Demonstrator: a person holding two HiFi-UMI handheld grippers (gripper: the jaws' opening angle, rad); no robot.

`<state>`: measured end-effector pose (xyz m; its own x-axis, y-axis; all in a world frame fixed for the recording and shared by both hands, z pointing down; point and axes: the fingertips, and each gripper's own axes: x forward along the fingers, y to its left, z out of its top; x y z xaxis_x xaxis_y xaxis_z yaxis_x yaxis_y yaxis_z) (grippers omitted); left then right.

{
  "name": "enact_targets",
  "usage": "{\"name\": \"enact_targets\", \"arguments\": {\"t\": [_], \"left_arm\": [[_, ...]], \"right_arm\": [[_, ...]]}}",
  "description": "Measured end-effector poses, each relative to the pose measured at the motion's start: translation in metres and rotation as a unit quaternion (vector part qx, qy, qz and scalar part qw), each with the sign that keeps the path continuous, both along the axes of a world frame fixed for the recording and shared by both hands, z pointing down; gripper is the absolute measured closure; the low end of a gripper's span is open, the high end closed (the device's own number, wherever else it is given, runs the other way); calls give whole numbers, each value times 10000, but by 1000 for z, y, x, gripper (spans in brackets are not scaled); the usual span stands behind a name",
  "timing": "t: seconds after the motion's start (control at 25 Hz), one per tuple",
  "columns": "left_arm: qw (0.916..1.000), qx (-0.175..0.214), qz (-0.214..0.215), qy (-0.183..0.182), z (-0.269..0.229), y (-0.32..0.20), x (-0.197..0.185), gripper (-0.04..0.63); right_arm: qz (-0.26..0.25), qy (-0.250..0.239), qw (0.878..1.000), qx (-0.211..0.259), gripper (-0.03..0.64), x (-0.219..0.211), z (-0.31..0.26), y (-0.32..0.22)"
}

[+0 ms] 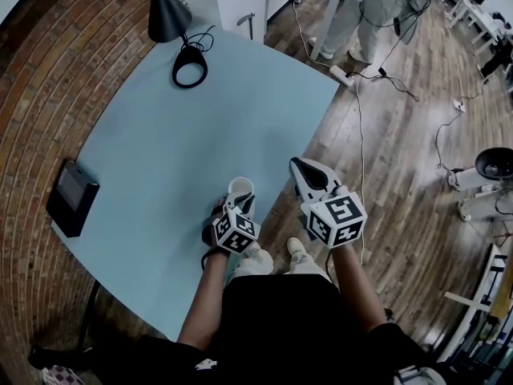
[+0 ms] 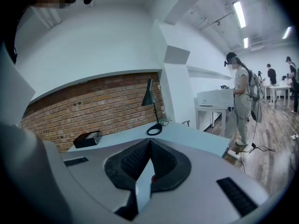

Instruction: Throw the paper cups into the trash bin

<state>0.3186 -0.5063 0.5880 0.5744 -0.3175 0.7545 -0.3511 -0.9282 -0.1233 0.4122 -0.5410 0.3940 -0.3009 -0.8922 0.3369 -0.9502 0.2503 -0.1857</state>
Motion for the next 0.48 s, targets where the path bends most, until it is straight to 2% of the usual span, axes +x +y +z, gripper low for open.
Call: {"name": "enact_targets", "arguments": {"t": [0.2, 0.48], "left_arm": [[9999, 28, -118, 58, -8, -1, -4, 563], [9985, 186, -382, 339, -30, 0, -4, 566]], "right_arm": [[-157, 31, 9999, 54, 612, -5, -4, -5], [-422, 74, 9990, 160, 612, -11, -12, -4]]}}
